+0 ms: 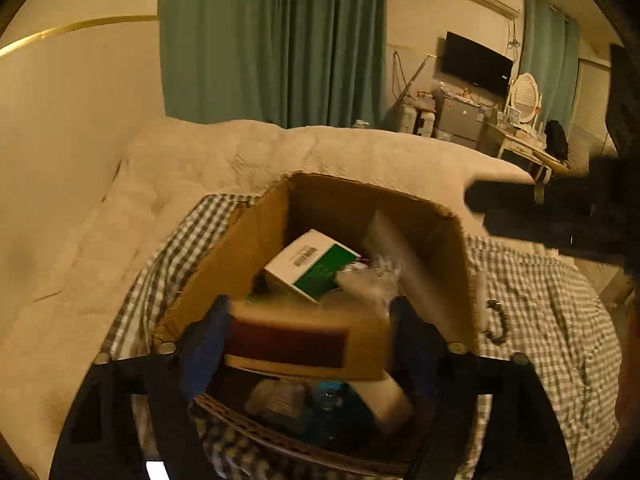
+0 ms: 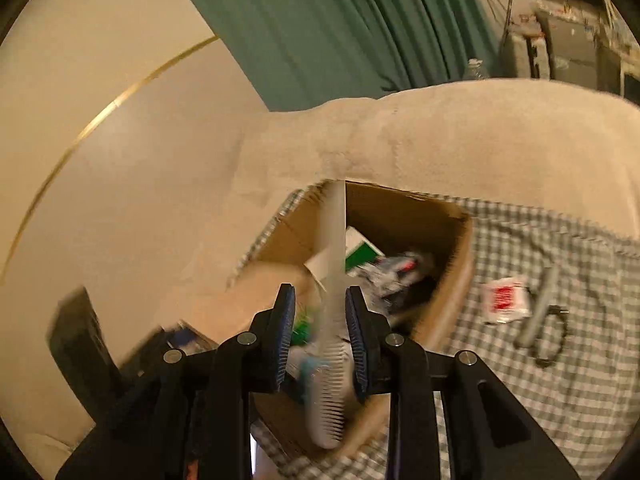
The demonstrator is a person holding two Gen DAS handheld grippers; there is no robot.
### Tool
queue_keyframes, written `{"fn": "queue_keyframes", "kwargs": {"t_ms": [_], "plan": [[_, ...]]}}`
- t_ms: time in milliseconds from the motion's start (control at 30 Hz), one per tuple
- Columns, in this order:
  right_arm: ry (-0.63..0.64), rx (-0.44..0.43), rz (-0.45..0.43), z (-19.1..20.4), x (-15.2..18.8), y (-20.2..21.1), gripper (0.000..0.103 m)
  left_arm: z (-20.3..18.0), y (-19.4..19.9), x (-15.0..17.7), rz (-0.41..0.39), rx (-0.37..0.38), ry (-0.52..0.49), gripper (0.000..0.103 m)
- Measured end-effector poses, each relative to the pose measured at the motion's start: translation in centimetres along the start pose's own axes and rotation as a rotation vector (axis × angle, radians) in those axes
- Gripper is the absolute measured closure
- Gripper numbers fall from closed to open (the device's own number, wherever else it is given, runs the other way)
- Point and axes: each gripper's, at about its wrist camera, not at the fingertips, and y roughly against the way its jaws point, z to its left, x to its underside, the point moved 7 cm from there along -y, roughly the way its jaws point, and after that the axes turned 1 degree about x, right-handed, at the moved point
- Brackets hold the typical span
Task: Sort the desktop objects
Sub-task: 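Carry the beige box and clear comb into the cardboard box and release both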
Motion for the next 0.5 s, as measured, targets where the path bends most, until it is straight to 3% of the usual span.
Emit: {"fn": "queue_keyframes", "kwargs": {"t_ms": [33, 100, 200, 333, 500], "plan": [[-0.006, -0.016, -0.001, 0.1, -0.3, -0.7, 0.054, 0.1, -0.3, 0.0, -0.002, -0.008, -0.003, 0.005], [-0.014, -0.02, -0.026, 0.0, -0.6, -1.2, 0.044, 0.1, -0.5, 0.1, -0.003, -0.014, -0.008, 0.005], [0.014, -0.005, -0.044, -0.5, -0.9, -1.2, 0.044, -0.7, -0.2, 0.2, 0.003, -0.006, -0.02, 0.005], [0.054, 0.1, -0.098, -3.0, -0.6, 0.9, 0.044, -3.4, 1.0, 0.6, 0.017, 0.058, -0.046, 0.005], [-0.029, 0.213, -0.101, -9.1, 0.9, 5.1, 0.044, -10.9, 3.2, 1.6, 0.053, 0.181, -0.139, 0.005]]}}
